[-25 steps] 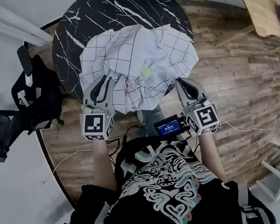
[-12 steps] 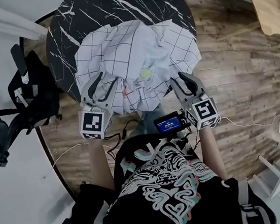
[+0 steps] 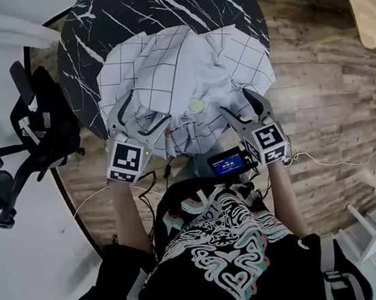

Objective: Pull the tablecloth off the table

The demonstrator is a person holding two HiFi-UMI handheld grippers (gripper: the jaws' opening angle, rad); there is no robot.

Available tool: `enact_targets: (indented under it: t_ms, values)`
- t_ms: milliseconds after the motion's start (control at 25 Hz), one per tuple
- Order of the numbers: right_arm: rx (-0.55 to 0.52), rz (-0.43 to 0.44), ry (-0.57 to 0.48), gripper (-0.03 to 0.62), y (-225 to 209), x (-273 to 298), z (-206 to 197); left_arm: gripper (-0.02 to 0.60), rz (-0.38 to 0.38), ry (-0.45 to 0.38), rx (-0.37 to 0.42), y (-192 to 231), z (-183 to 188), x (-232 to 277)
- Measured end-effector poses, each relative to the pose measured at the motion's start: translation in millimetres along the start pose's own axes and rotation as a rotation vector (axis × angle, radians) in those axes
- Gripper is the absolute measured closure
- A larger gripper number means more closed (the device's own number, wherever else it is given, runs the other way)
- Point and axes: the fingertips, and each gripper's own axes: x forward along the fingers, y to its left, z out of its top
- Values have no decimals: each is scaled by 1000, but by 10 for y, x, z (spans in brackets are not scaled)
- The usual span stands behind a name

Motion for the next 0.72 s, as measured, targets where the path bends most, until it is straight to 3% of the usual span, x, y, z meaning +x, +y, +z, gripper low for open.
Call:
enact_targets:
  t_ms: [80, 240, 480, 720]
  values:
    - [-12, 7, 28, 264, -27, 88, -43, 90, -7, 28, -7, 27, -55, 46]
    - [-54, 21, 84, 218, -56, 242, -85, 70, -22, -3, -101, 125, 8, 73]
    - [-98, 89, 153, 146, -5, 440, -237, 60, -75, 71, -98, 121, -170, 217]
    - [-125, 120, 217, 125, -12, 593, -356, 57, -158, 169, -95, 10, -373, 365]
